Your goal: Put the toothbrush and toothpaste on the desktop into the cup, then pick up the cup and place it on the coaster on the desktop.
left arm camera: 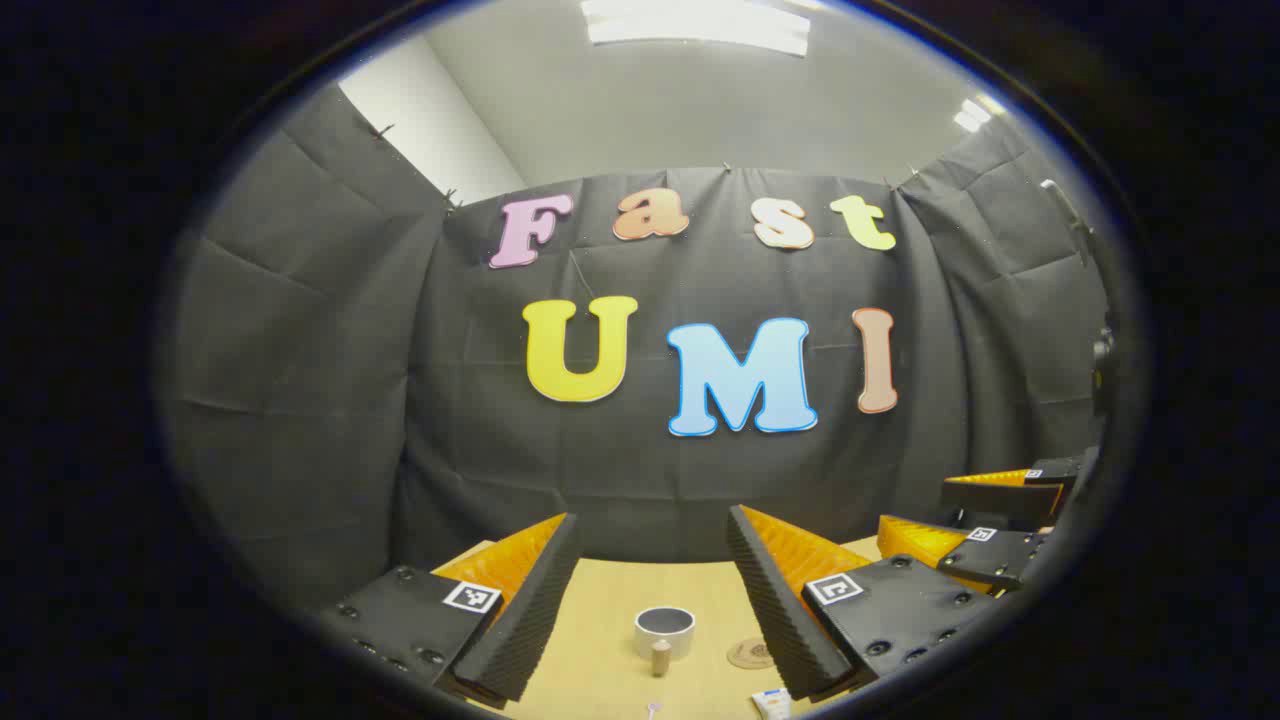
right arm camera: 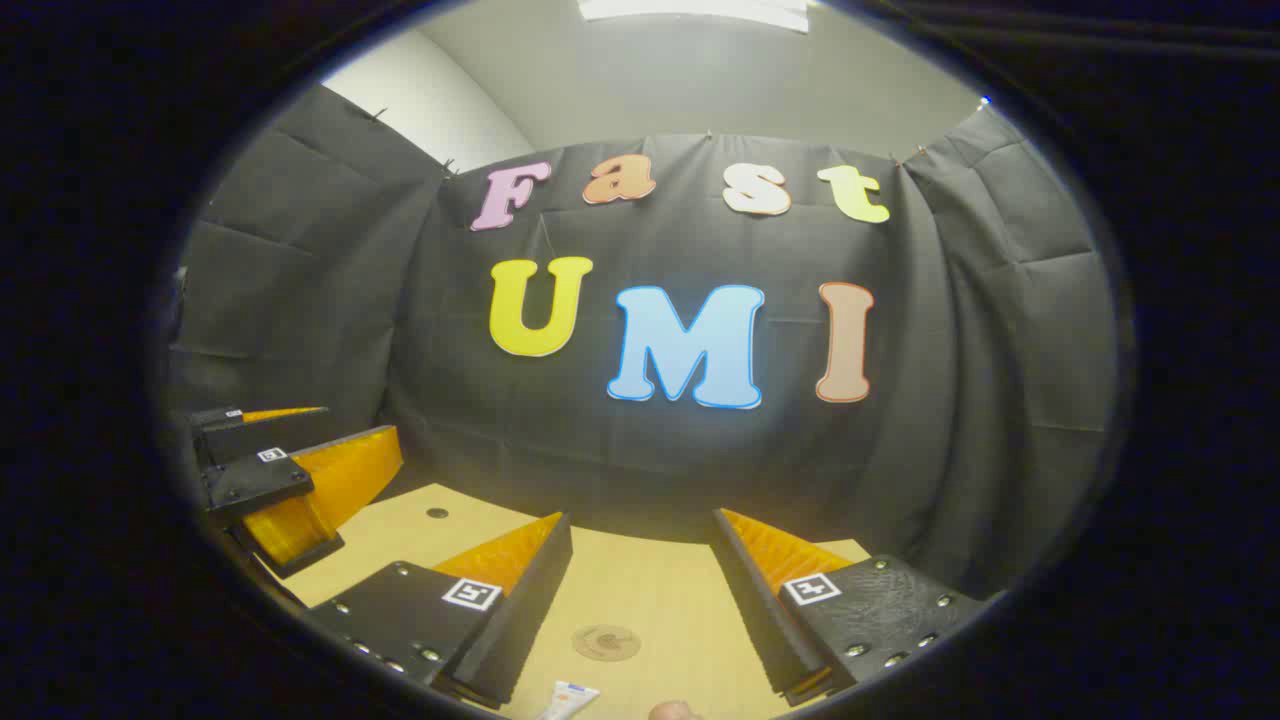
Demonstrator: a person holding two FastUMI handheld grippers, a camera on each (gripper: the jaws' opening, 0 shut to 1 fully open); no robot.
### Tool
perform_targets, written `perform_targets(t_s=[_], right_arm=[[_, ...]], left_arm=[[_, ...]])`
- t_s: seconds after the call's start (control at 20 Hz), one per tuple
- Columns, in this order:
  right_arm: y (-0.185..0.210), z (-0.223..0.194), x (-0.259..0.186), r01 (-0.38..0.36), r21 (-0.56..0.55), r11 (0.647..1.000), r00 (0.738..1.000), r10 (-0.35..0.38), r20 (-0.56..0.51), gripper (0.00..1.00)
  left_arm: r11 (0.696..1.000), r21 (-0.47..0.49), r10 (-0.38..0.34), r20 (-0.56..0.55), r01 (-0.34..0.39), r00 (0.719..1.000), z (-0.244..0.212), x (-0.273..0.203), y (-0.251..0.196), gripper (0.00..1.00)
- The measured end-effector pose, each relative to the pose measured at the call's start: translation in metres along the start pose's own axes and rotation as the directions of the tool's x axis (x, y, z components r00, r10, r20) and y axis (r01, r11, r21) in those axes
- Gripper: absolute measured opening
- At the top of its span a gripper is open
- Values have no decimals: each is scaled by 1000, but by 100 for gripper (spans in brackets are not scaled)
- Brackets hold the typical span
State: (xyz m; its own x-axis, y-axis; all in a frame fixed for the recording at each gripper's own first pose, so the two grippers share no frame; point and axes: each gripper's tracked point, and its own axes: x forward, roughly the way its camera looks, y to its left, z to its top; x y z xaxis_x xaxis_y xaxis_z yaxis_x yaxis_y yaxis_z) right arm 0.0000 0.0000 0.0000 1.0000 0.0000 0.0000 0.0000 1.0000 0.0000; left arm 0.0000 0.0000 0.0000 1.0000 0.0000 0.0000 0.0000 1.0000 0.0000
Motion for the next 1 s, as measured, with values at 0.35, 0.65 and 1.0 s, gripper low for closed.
perform_targets(t_s=[0.35,0.65,1.0], right_arm=[[2,6,-6,-1,-12,1000,1000,1,13,87],[-10,3,-11,40,-11,999,999,-40,1,87],[-18,8,-11,70,15,997,997,-70,8,87]], left_arm=[[1000,-13,-9,1,9,1000,6,4,-1,100],[998,-19,-57,3,57,998,8,8,-16,100],[998,-34,-60,-37,59,997,-5,15,-8,100]])
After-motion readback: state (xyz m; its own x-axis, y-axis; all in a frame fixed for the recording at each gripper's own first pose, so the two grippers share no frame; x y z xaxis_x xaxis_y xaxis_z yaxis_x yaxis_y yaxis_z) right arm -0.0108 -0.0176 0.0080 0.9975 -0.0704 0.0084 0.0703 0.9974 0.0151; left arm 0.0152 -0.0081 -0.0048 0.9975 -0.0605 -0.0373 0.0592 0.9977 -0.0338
